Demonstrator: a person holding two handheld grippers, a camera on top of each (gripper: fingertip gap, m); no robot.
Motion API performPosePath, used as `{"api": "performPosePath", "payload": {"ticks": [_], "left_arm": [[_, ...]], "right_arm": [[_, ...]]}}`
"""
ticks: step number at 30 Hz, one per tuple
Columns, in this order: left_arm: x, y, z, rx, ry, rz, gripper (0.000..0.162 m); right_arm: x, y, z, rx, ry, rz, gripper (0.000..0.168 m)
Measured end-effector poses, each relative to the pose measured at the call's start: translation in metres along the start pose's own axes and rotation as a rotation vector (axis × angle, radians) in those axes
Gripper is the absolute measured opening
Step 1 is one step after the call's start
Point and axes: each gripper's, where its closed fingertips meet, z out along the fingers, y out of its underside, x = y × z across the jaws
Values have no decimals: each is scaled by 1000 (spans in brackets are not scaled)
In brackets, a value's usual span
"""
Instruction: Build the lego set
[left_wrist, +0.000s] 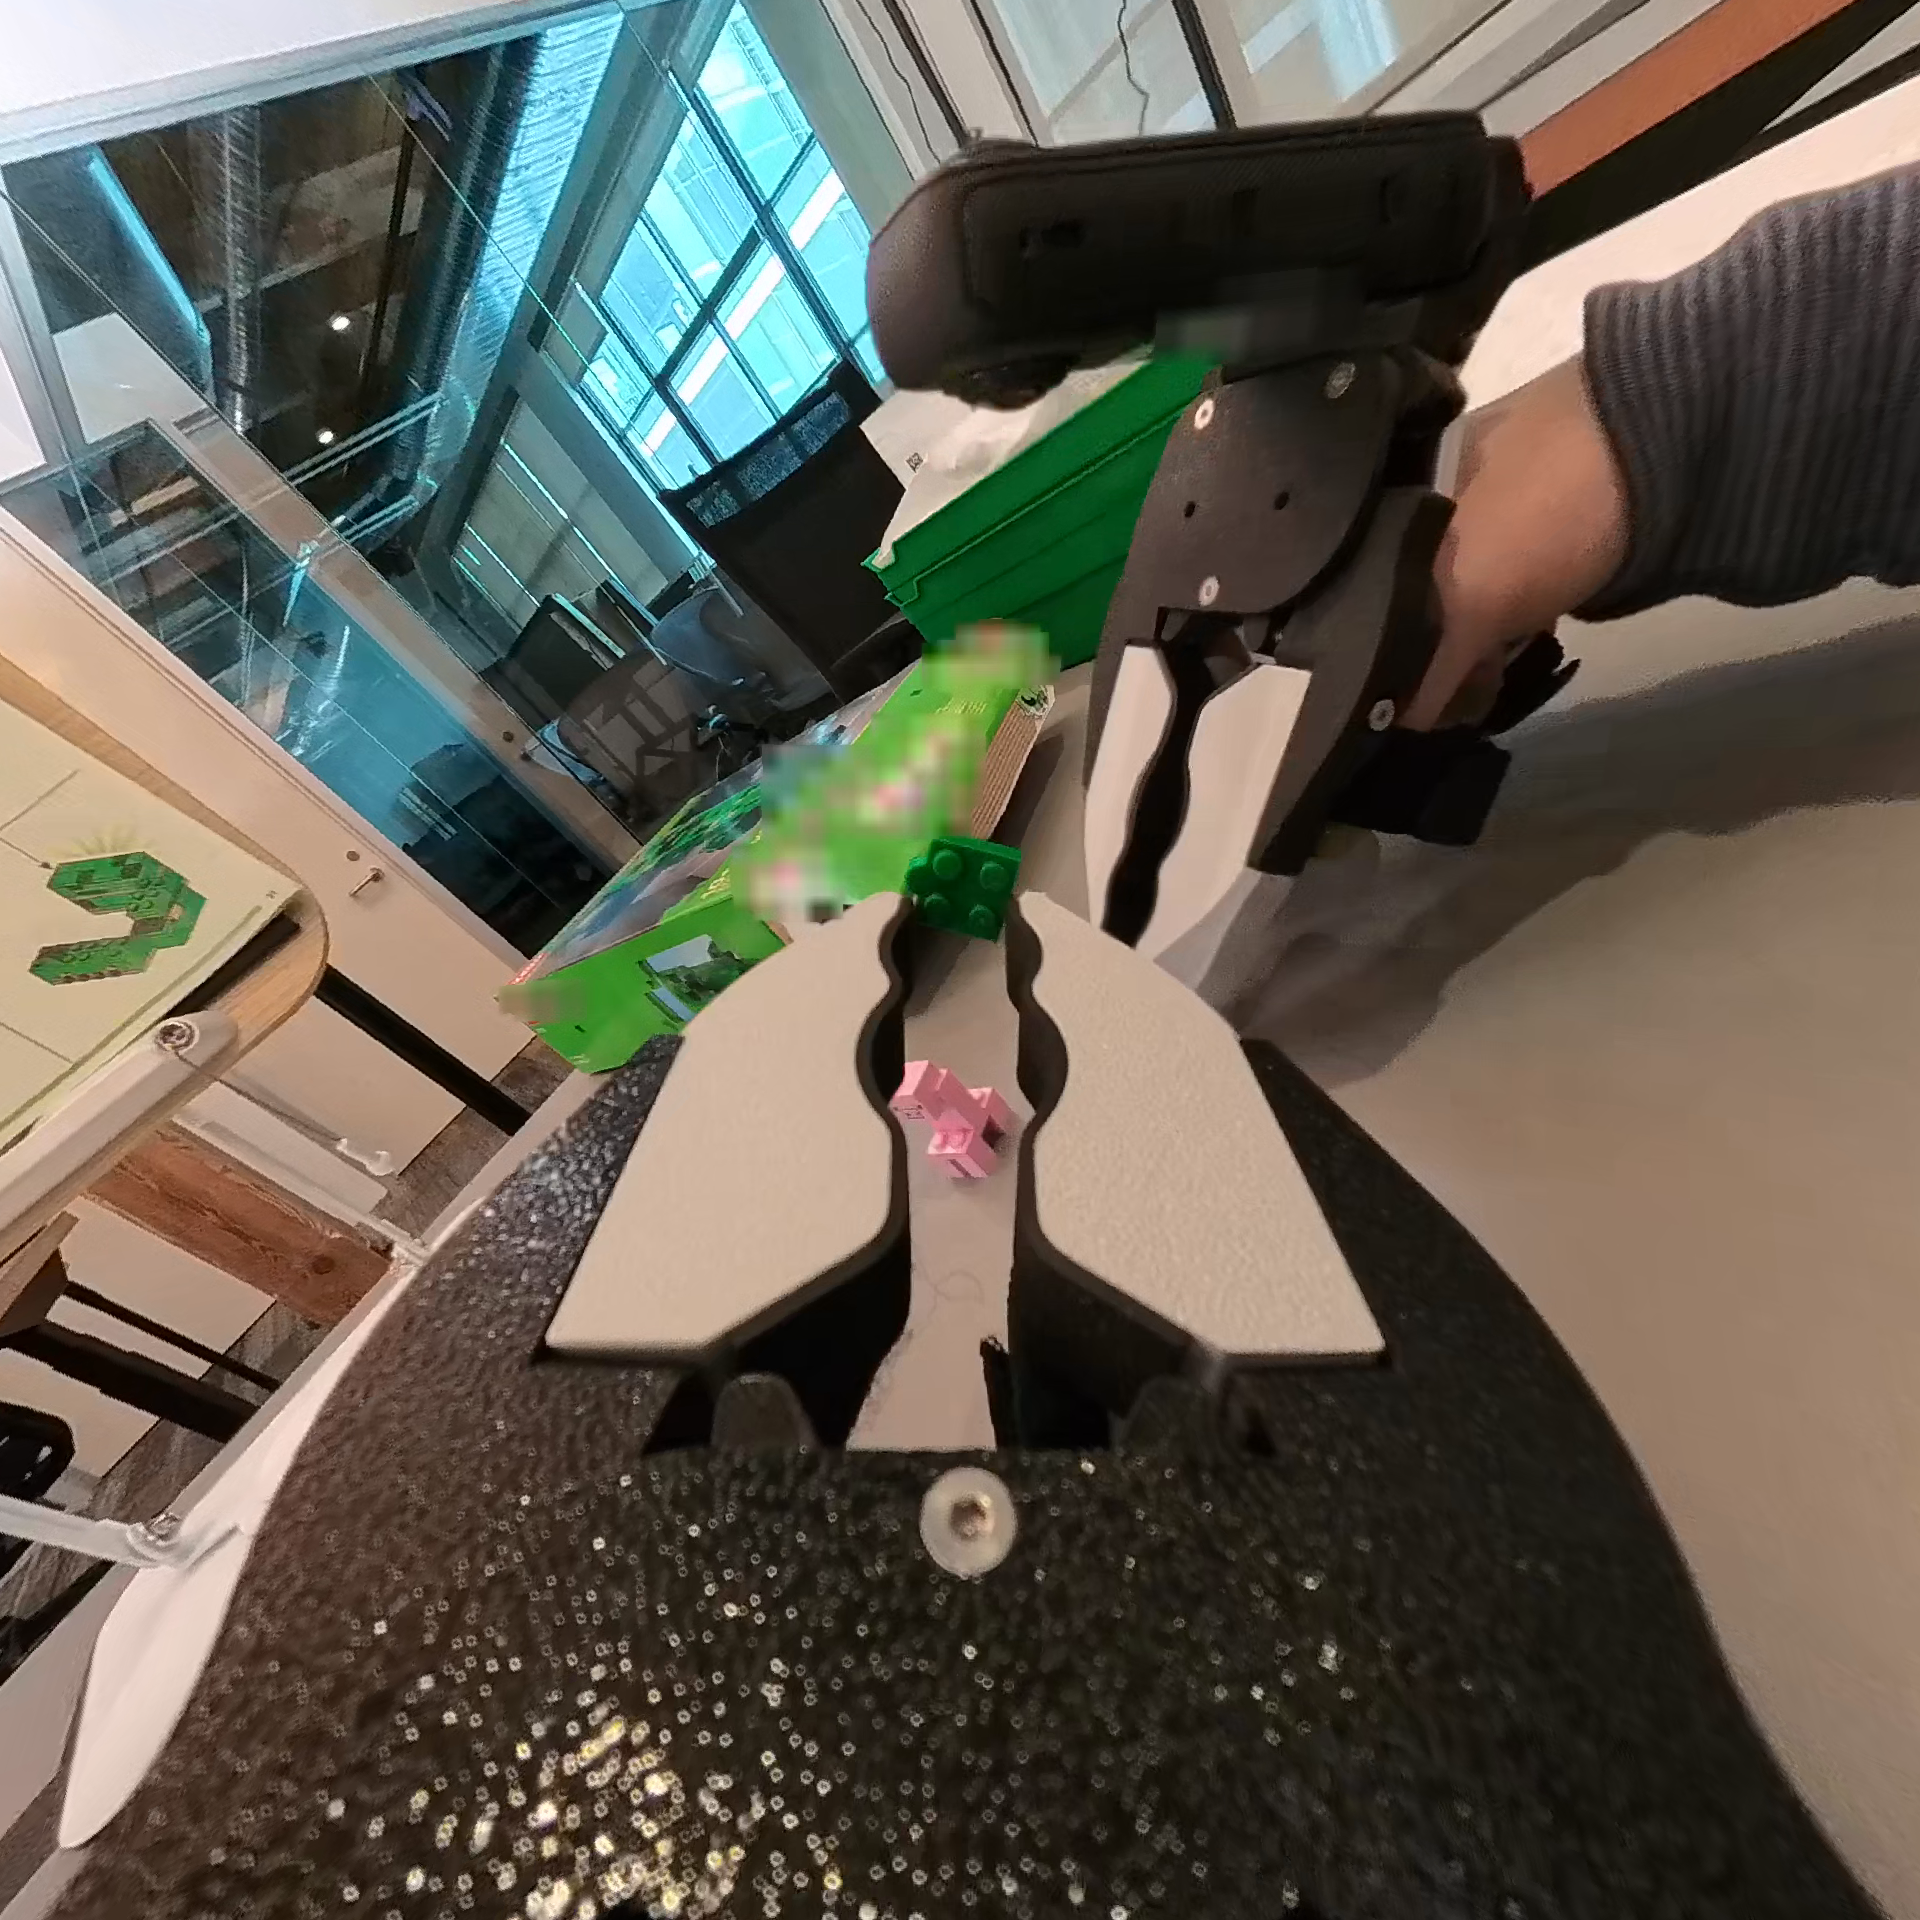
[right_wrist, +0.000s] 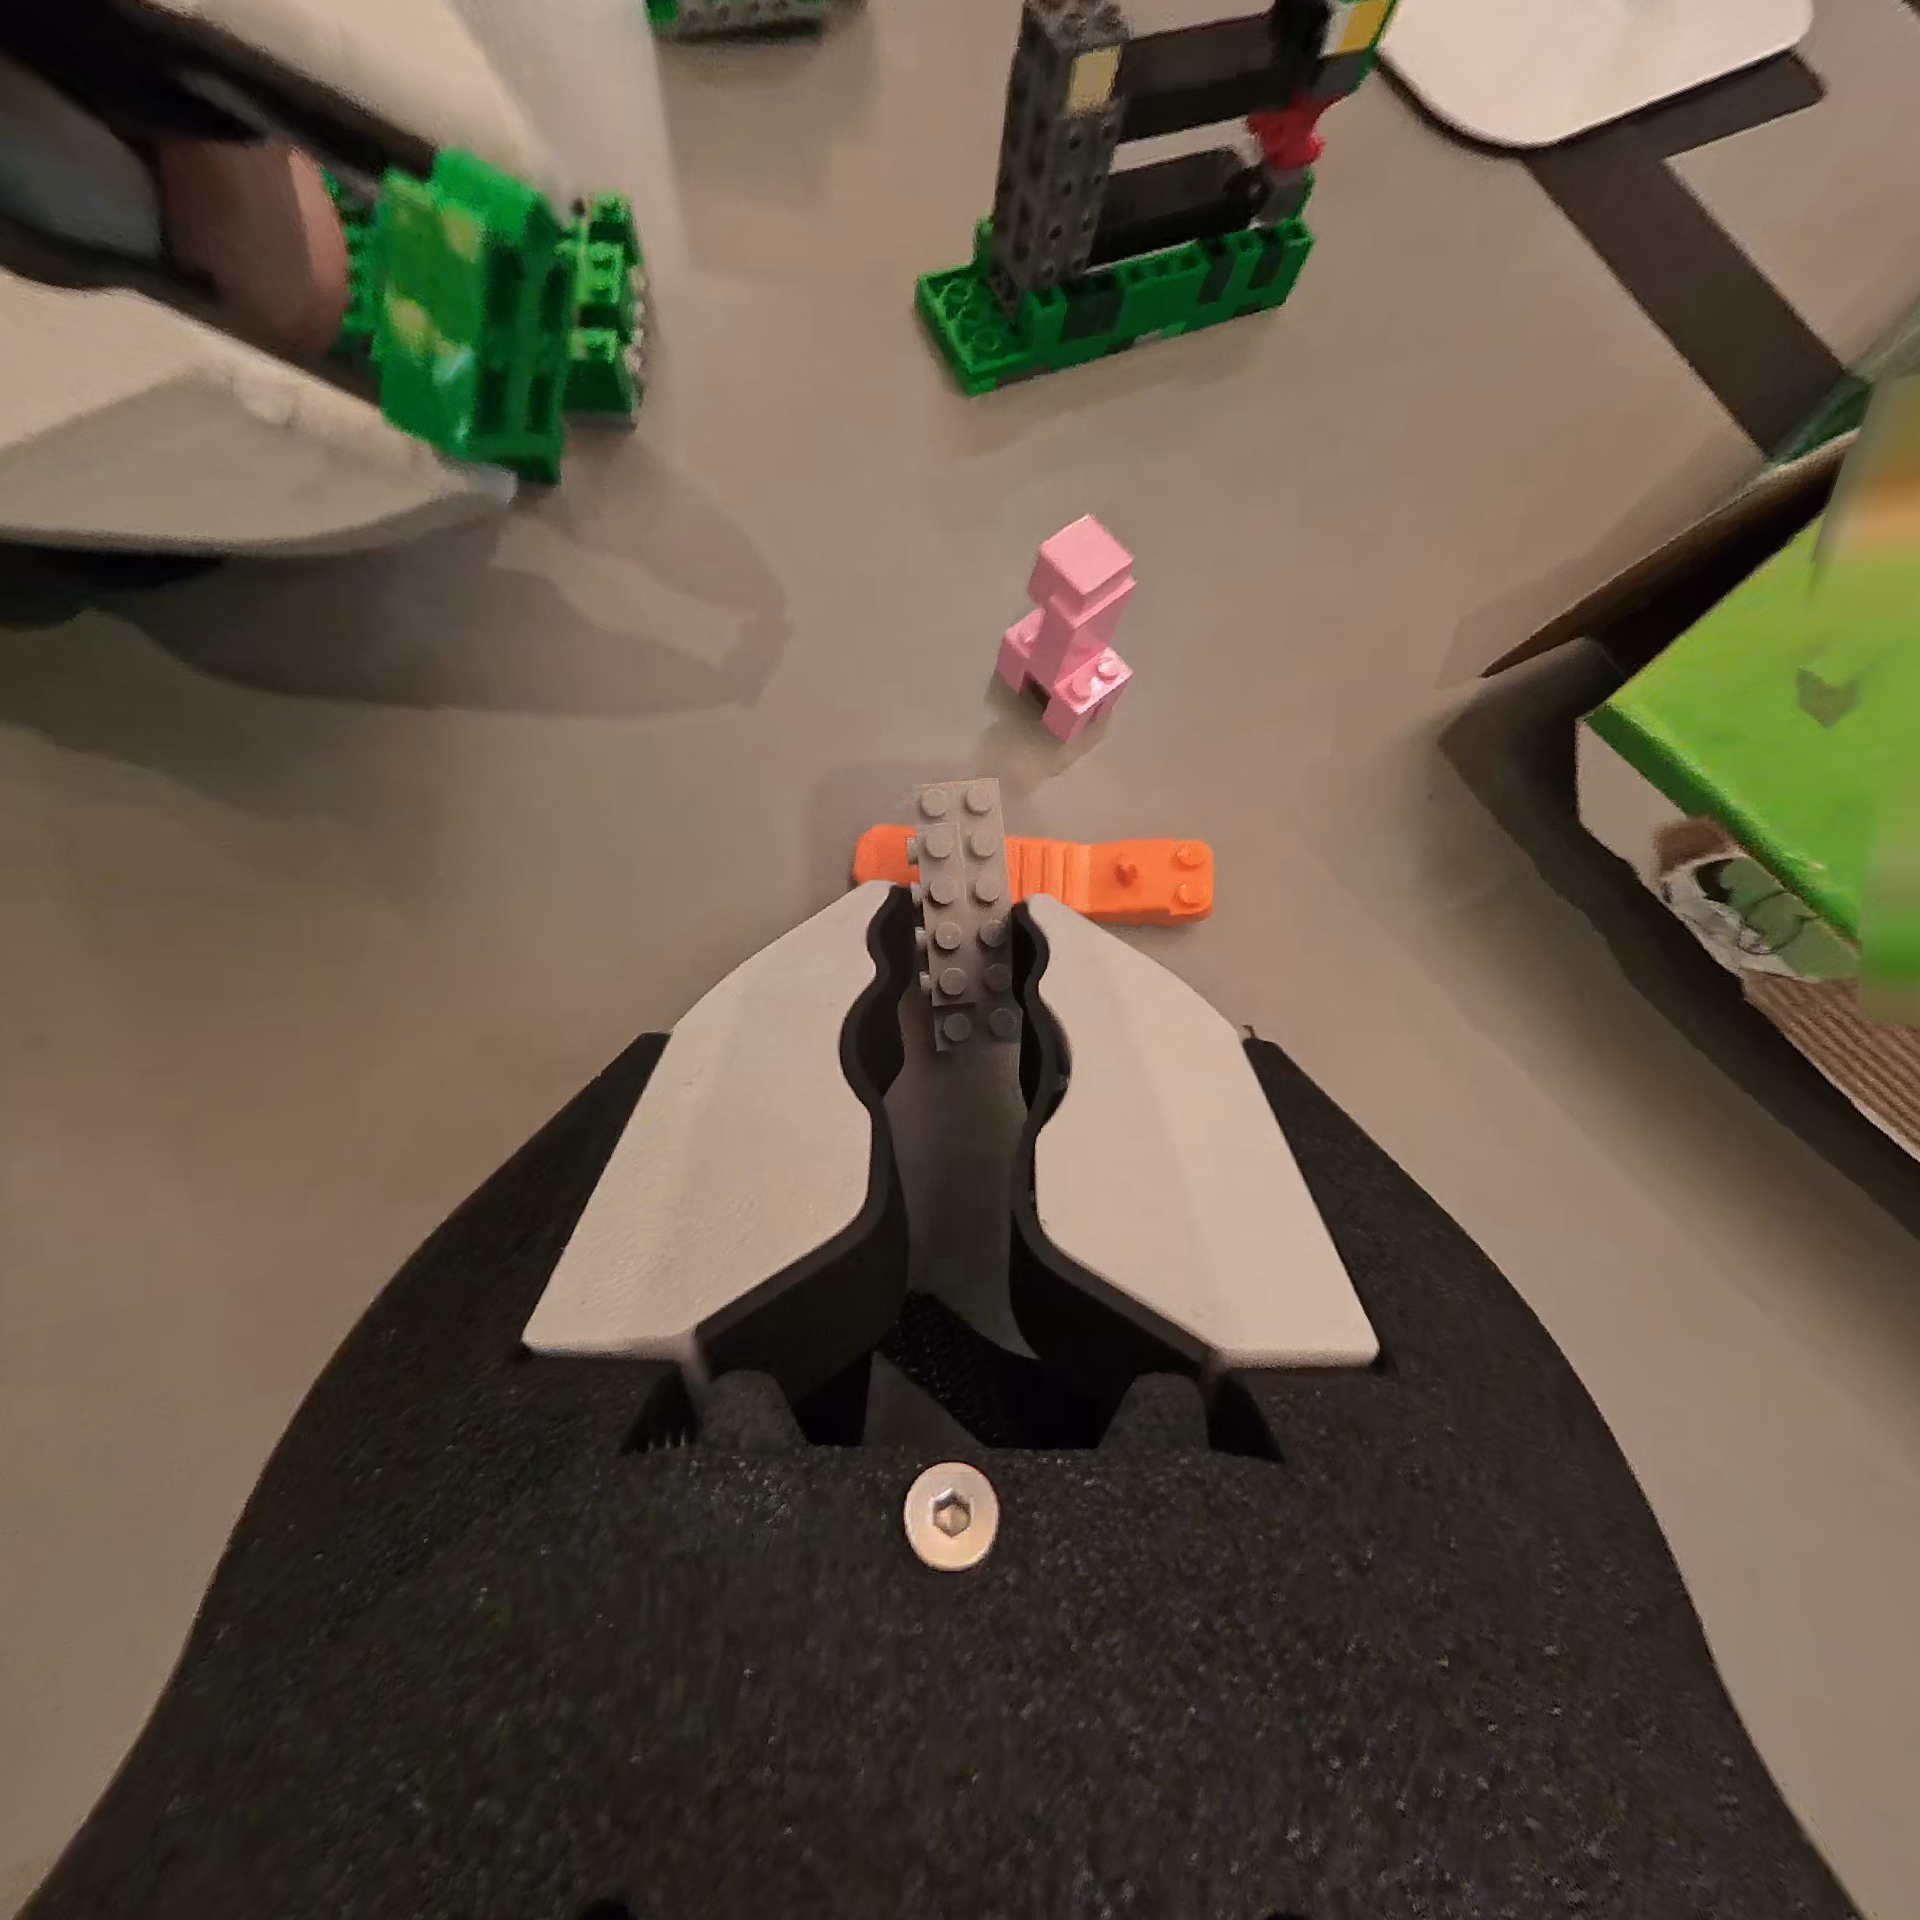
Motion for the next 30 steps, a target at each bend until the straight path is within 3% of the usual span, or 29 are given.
{"api": "performPosePath", "payload": {"ticks": [1, 8, 17, 25, 30], "left_arm": [[-1, -2, -1, 10, -9, -1, 16], [-27, -24, -15, 98, -129, 71, 16], [-58, -18, -26, 93, -204, 49, 16], [-52, -15, -24, 80, -172, 52, 16], [-29, -16, -18, 45, -57, 48, 16]], "right_arm": [[1, -2, -1, 5, 5, 16, 17], [-6, -19, 13, -41, -7, 14, 17], [-8, -10, 32, -99, -40, 13, 17], [-19, -3, 13, -41, -108, 80, 17], [-11, -44, -24, 163, 98, -58, 17]]}}
